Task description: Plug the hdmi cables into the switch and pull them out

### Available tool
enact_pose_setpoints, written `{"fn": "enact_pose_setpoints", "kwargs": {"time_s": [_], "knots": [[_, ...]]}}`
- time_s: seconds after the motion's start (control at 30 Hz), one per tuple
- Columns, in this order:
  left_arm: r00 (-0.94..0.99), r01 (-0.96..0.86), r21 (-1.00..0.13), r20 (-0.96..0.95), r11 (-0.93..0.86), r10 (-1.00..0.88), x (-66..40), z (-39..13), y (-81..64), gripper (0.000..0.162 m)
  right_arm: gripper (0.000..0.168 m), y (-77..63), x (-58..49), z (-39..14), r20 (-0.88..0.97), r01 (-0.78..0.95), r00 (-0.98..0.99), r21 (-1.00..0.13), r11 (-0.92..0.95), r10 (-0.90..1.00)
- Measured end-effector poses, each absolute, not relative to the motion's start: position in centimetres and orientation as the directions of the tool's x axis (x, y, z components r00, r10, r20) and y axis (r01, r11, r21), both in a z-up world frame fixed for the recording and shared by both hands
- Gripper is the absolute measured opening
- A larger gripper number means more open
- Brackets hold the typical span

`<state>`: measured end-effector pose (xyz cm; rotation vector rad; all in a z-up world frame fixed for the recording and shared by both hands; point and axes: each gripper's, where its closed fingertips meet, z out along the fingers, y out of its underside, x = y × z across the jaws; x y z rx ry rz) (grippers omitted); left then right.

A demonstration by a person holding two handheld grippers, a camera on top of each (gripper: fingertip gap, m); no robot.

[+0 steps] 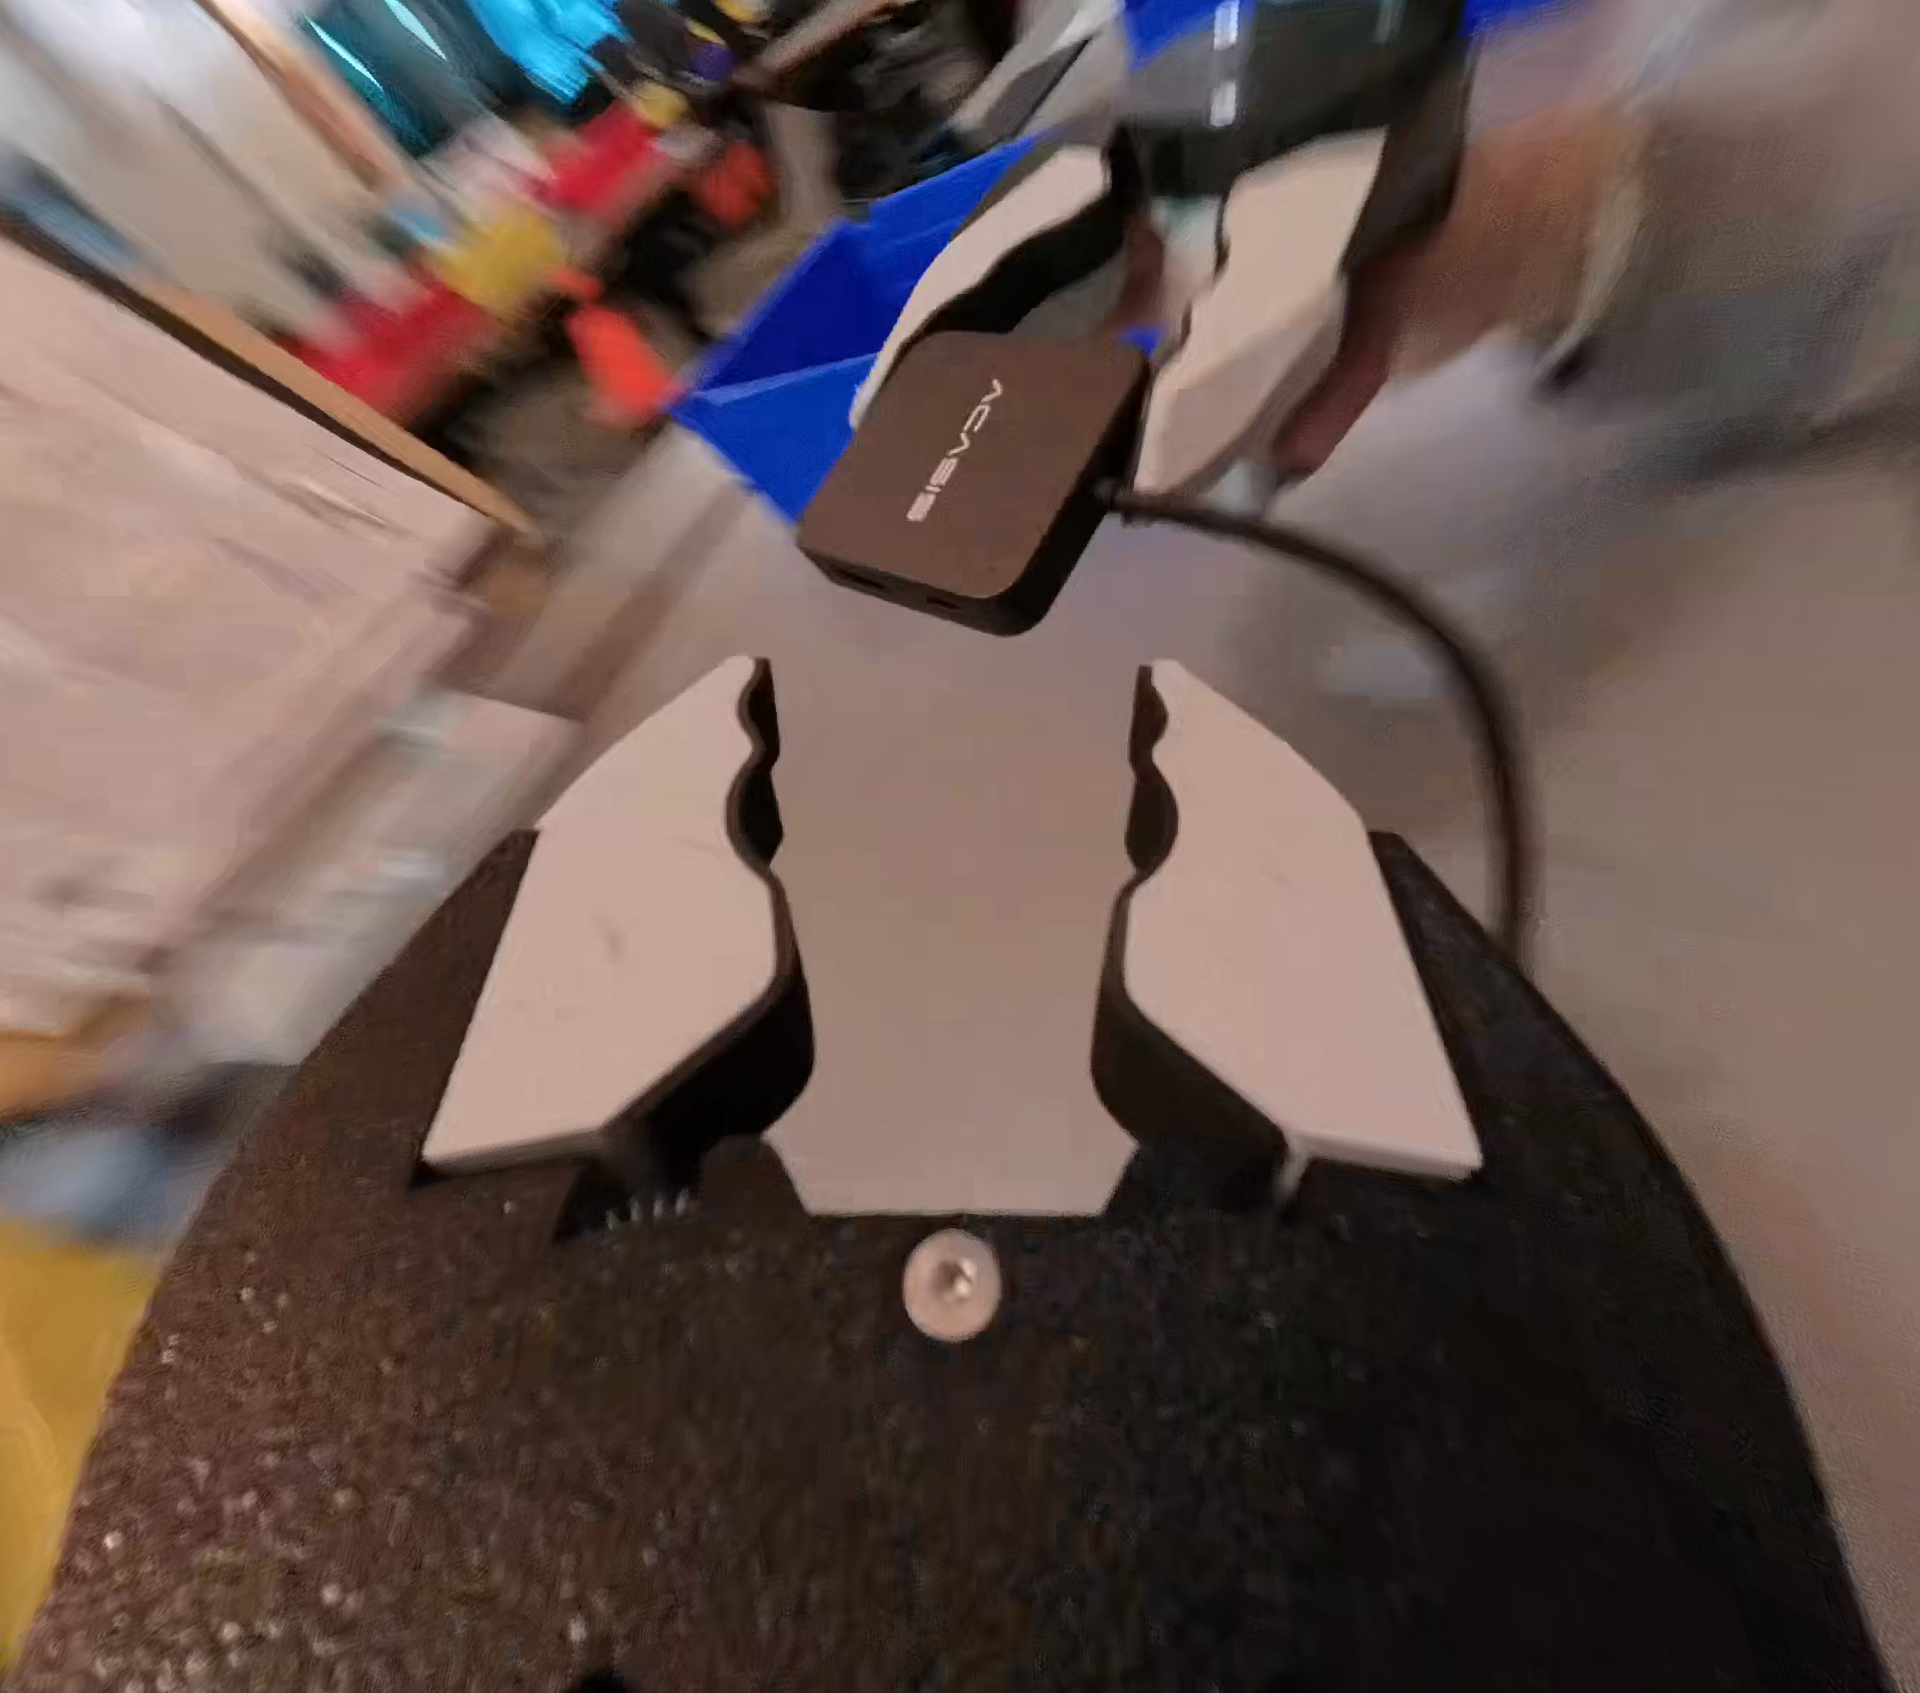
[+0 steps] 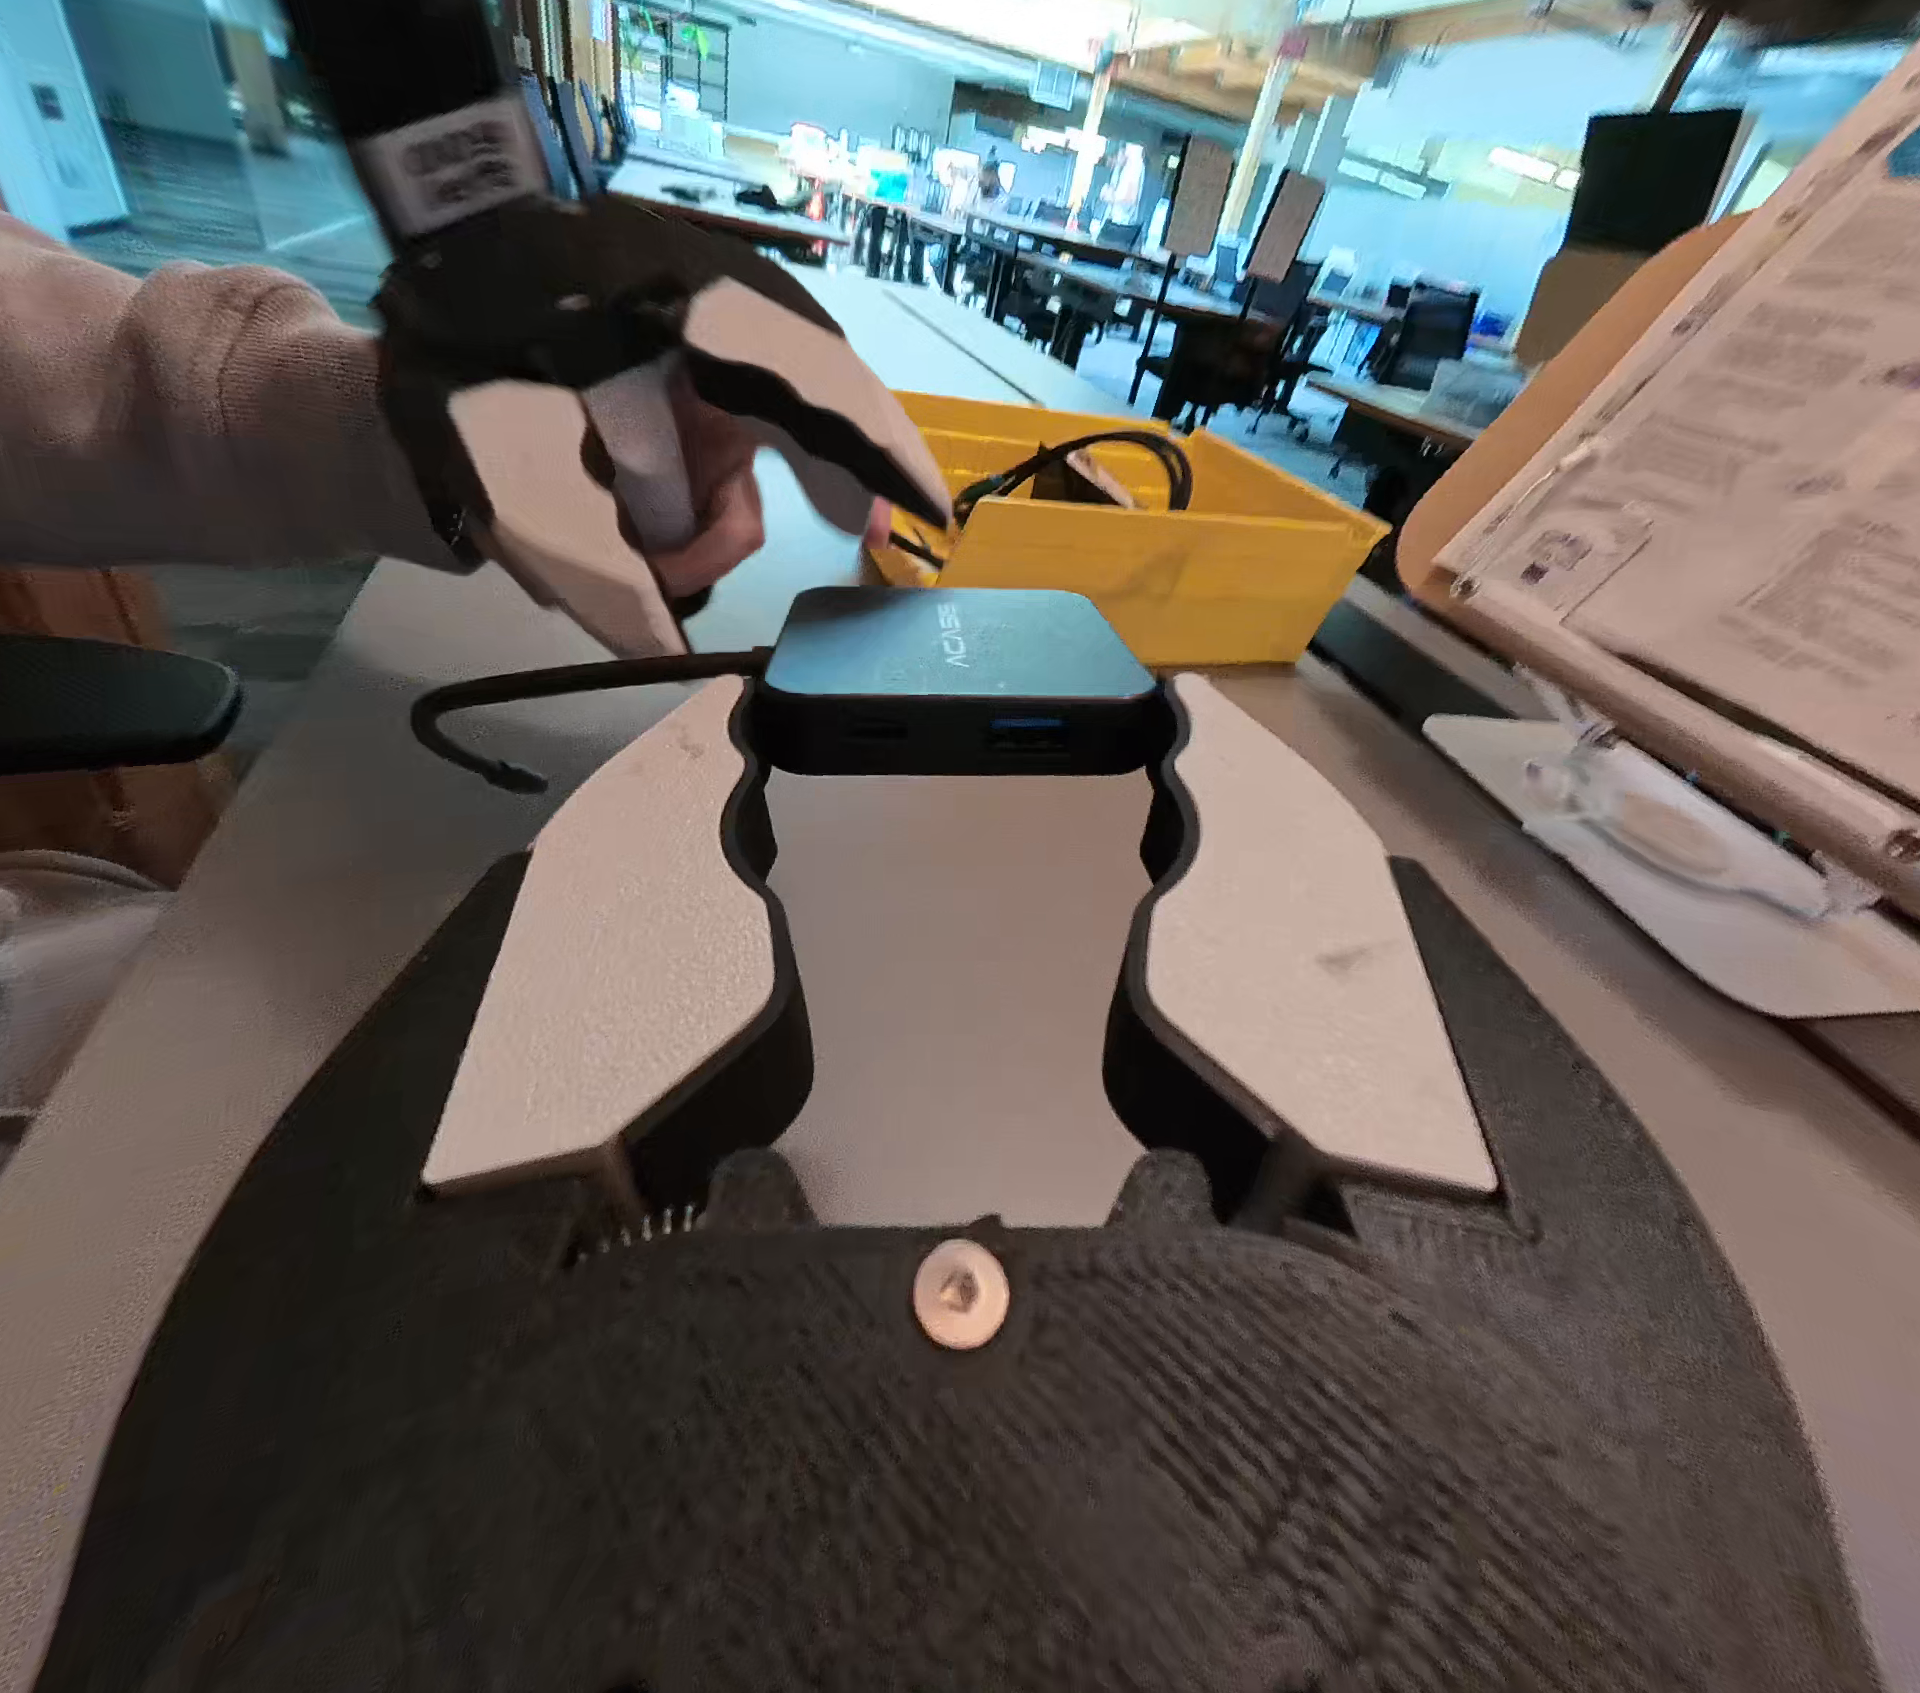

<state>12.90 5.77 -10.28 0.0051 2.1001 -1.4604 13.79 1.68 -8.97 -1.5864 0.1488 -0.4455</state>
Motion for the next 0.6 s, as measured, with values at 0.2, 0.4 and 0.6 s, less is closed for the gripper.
{"fn": "enact_pose_setpoints", "kwargs": {"time_s": [0.2,0.4,0.6], "knots": [[-0.800,-0.584,-0.811,0.583,-0.041,-0.144,13.4,-8.9,5.6,0.068,0.071,2.9,12.2,-8.1,0.245,0.270,0.922,-0.962,0.044,-0.300],[-0.667,-0.740,-0.672,0.740,0.041,0.089,10.6,-10.7,2.9,0.024,0.070,4.0,12.2,-10.4,0.284,0.280,0.918,-0.958,-0.054,-0.277],[-0.467,-0.884,-0.467,0.883,0.025,-0.035,12.0,-12.5,2.6,0.013,0.071,3.7,13.8,-12.6,0.288,0.248,0.894,-0.956,-0.156,-0.342]]}}
